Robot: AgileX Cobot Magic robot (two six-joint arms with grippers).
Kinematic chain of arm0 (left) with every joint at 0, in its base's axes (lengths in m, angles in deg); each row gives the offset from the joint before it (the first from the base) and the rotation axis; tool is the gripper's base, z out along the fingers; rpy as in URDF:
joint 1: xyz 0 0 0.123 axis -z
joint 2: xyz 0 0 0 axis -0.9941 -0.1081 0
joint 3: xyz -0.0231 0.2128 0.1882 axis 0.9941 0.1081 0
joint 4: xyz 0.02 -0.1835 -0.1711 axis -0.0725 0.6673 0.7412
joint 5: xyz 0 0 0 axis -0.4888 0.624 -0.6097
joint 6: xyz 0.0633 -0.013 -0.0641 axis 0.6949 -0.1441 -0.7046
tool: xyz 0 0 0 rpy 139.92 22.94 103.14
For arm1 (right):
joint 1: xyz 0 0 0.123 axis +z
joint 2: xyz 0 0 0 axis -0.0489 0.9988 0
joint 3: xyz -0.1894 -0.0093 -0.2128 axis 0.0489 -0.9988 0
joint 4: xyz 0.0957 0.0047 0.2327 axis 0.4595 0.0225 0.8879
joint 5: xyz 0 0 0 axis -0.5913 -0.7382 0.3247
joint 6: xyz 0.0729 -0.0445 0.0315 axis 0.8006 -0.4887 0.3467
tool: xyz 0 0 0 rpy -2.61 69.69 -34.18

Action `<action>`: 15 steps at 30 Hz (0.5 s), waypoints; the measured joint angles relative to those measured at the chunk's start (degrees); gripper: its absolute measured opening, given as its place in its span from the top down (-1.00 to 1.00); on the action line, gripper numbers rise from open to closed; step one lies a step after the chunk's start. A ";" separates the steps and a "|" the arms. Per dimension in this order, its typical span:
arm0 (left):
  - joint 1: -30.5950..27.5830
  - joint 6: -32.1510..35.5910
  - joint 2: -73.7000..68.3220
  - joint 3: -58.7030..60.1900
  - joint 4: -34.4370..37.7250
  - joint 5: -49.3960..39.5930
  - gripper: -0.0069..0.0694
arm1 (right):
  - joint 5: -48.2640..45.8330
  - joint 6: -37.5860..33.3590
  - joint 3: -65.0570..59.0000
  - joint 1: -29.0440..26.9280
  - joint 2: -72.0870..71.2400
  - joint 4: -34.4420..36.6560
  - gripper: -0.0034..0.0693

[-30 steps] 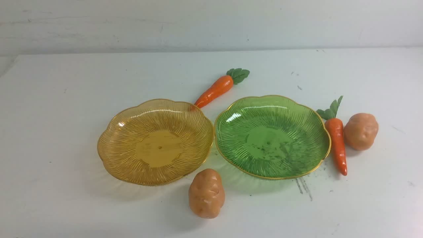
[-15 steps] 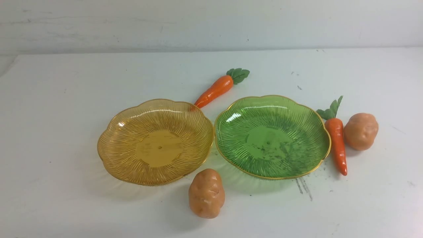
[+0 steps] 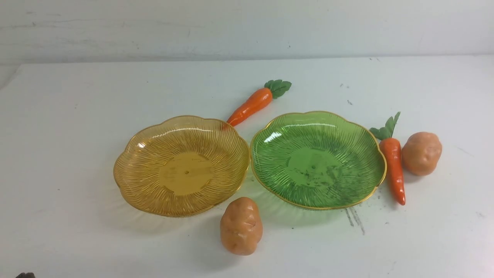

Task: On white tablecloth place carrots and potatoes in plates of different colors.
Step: 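Pick up the potato from the right side of the table and place it in a plate with the right gripper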

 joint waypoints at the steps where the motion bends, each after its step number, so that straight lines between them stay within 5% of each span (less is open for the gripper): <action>1: 0.00 -0.91 0.00 0.00 2.48 1.25 0.83 | 0.00 0.00 0.00 0.00 0.00 0.00 0.95; 6: 0.00 -2.15 0.00 0.00 15.42 10.14 0.83 | 1.59 2.70 -0.10 0.00 0.00 5.62 0.95; 11: 0.00 -2.65 0.00 -0.76 24.18 24.19 0.83 | 13.46 14.53 -0.17 0.00 0.00 31.32 0.95; 15: 0.00 0.09 -0.78 -12.66 22.12 19.29 0.83 | 19.39 16.03 -0.17 0.00 0.00 41.50 0.95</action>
